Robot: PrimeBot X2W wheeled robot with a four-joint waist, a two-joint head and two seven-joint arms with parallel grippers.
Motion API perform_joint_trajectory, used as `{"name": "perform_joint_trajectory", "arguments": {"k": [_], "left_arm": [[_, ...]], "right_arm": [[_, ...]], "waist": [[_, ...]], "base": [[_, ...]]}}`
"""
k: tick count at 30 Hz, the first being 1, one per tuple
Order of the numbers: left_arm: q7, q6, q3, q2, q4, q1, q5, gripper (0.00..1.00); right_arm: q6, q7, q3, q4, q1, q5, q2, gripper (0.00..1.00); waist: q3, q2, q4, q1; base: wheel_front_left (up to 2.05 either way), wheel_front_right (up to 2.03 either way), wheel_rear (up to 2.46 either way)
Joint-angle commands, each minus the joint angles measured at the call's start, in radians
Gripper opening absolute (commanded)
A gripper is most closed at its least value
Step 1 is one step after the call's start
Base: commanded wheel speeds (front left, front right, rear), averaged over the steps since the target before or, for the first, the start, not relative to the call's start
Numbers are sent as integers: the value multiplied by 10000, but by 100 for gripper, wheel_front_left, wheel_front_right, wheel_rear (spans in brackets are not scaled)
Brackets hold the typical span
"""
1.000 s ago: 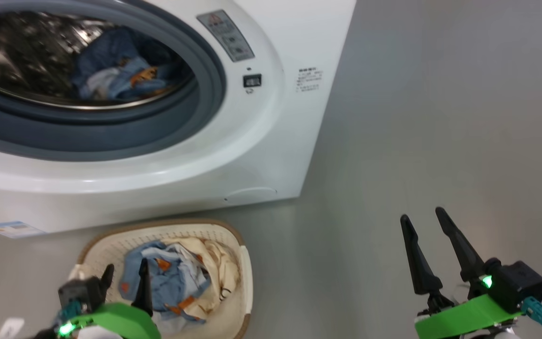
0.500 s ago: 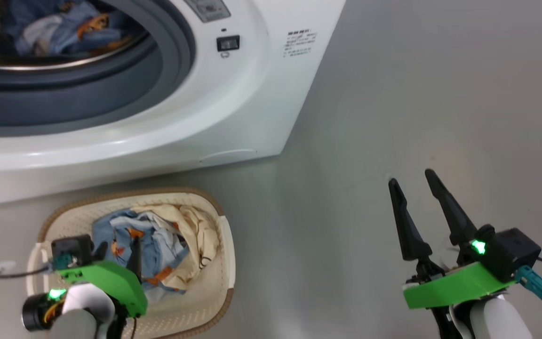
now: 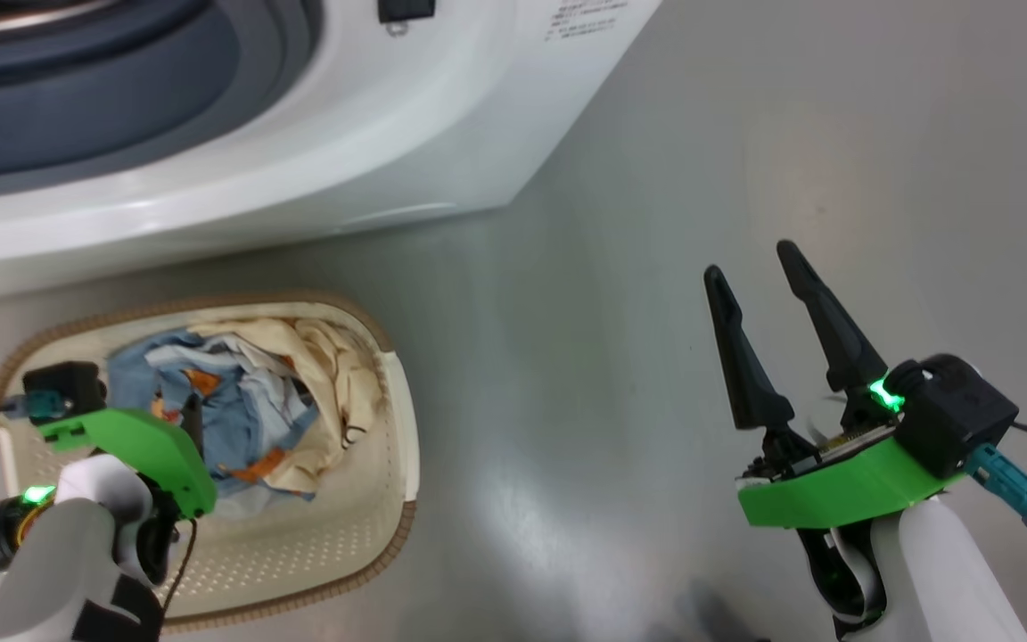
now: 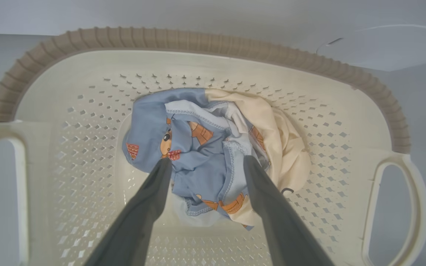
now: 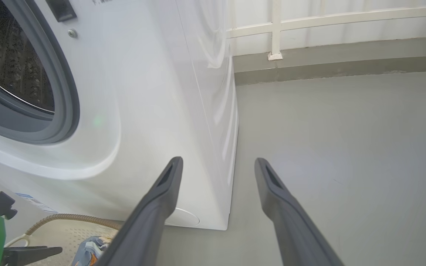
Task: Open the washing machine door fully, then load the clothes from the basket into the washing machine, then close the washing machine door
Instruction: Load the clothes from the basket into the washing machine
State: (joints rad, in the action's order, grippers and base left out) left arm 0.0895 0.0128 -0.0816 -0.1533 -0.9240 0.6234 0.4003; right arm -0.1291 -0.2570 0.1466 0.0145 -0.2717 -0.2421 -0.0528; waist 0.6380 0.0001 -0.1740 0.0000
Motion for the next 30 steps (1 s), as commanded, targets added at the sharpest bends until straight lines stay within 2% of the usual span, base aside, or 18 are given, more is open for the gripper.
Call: {"name": "perform_joint_trajectory", "arguments": {"k": [1,14,30], "left_arm": [[8,-43,323,-357,-104,70,126,100],[-273,144,565,-633,-1635,967,527,100],[-863,397,436,-624,-2778,1463,686,100]], "right_arm": [[-16,-48,246,266,-46,-67,25,100],[-16,-48,317,361,-481,-144,25,100],[-16,-48,506,252,-536,-71,26,100]], "waist": [[610,-1,-271,0],[1470,-1,-518,0],[1597,-1,-648,0]], "base": [[0,0,0],[0,0,0],[0,0,0]]}}
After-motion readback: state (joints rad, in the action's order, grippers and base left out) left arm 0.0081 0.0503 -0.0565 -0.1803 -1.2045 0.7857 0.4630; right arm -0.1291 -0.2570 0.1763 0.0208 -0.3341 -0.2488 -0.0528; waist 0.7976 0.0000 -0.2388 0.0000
